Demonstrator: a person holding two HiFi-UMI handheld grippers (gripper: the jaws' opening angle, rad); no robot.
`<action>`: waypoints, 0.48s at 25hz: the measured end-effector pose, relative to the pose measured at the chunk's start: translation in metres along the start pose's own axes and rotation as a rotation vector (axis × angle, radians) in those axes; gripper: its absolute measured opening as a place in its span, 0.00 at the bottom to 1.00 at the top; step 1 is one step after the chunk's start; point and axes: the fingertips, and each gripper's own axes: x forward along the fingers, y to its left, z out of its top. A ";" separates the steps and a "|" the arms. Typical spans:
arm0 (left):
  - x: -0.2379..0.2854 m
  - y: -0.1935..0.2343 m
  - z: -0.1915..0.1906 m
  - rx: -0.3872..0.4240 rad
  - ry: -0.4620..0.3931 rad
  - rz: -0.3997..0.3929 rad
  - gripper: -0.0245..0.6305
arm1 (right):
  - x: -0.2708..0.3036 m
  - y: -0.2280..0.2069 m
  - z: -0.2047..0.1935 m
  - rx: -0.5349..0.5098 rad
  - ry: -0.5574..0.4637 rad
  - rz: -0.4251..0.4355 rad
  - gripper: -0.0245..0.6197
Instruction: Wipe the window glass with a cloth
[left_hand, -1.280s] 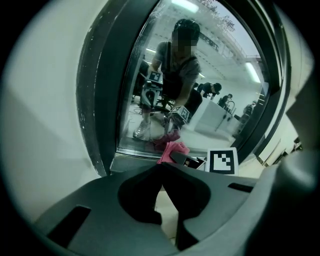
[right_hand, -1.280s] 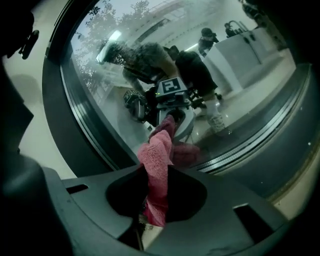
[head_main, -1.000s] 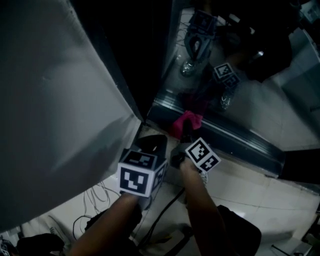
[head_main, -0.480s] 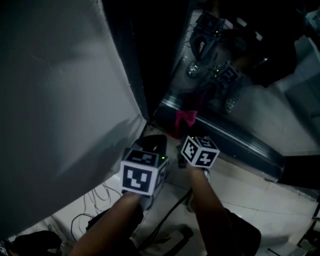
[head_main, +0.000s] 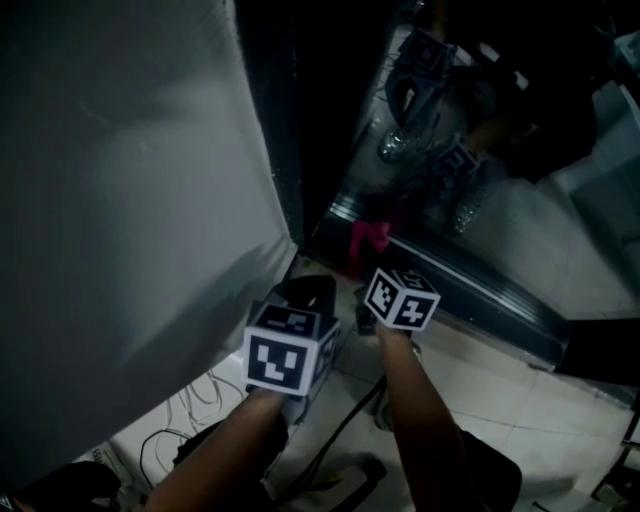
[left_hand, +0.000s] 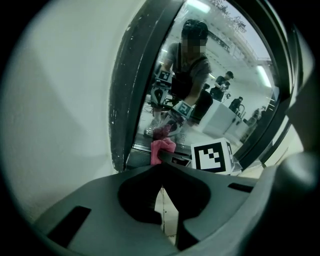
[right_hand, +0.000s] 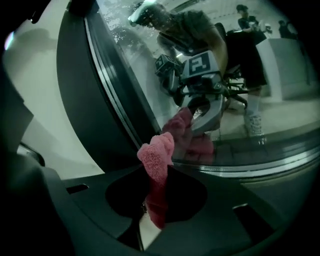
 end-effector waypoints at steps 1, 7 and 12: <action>0.000 0.000 0.000 -0.001 -0.001 0.000 0.04 | 0.002 -0.003 0.000 0.013 -0.004 -0.010 0.13; 0.003 0.000 0.005 0.016 -0.014 0.004 0.04 | -0.008 0.004 0.022 0.031 -0.054 -0.014 0.13; -0.009 0.000 0.030 0.089 -0.085 0.044 0.04 | -0.034 0.026 0.063 -0.010 -0.105 0.013 0.13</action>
